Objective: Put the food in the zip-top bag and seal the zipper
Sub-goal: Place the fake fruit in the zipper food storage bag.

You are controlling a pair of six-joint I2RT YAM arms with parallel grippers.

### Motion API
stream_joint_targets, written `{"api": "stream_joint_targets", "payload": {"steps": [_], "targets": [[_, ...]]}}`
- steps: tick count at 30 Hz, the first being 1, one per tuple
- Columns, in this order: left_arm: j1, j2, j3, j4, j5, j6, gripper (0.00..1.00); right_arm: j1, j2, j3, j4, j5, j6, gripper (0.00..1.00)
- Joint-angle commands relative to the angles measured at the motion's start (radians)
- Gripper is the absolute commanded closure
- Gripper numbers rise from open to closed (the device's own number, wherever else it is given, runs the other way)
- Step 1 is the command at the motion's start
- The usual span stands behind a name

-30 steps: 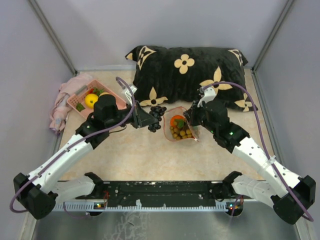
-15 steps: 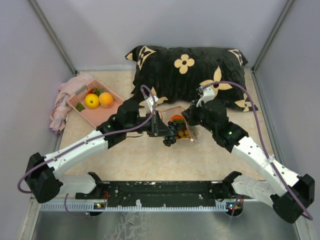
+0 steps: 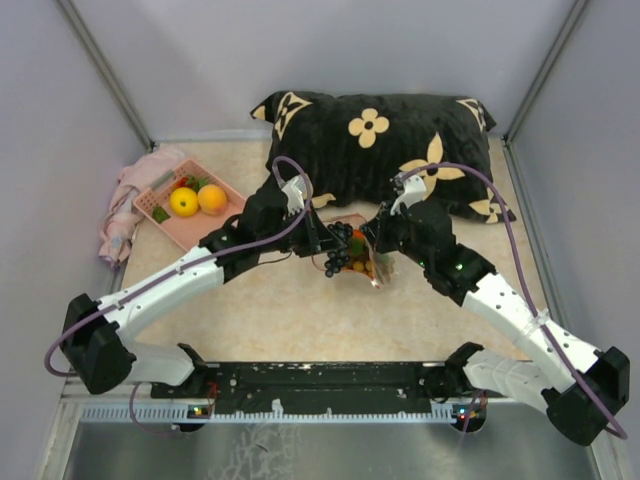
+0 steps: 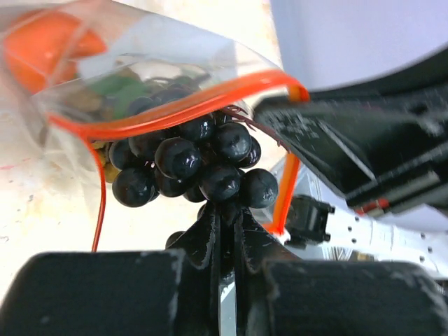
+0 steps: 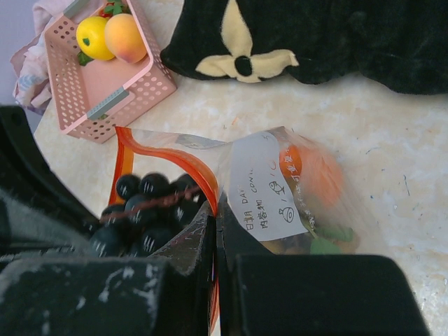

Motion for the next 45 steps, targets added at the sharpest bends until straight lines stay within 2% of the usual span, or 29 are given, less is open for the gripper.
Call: {"api": "stream_joint_targets", "payload": {"steps": [1,4,11,15,21,25,33,35,45], "targets": [[0.012,0.044,0.110,-0.120,-0.127,-0.059,1.00,0.021,-0.014,0.012,0.074,-0.004,0.011,1.00],[0.012,0.075,0.146,-0.165,-0.158,-0.116,1.00,0.034,-0.011,0.014,0.074,0.001,0.011,1.00],[0.017,0.056,0.128,-0.055,-0.111,-0.236,1.00,0.062,-0.006,0.009,0.079,0.015,0.015,1.00],[0.017,0.060,0.134,-0.051,-0.135,-0.233,1.00,0.068,-0.005,0.007,0.080,0.017,0.017,1.00],[0.013,0.088,0.062,-0.042,-0.145,-0.238,1.00,0.072,-0.016,0.007,0.094,0.025,0.019,1.00],[-0.006,0.125,0.065,-0.094,-0.249,-0.176,1.00,0.072,-0.026,0.007,0.106,0.020,0.026,1.00],[-0.037,0.177,0.116,-0.162,-0.457,-0.062,0.87,0.072,-0.052,-0.007,0.106,0.043,0.030,1.00],[-0.040,0.194,0.119,-0.143,-0.457,-0.041,0.81,0.071,-0.053,-0.013,0.111,0.043,0.033,1.00],[-0.078,0.217,0.148,-0.080,-0.357,-0.014,0.68,0.072,-0.049,-0.029,0.132,0.050,0.036,1.00]]}}
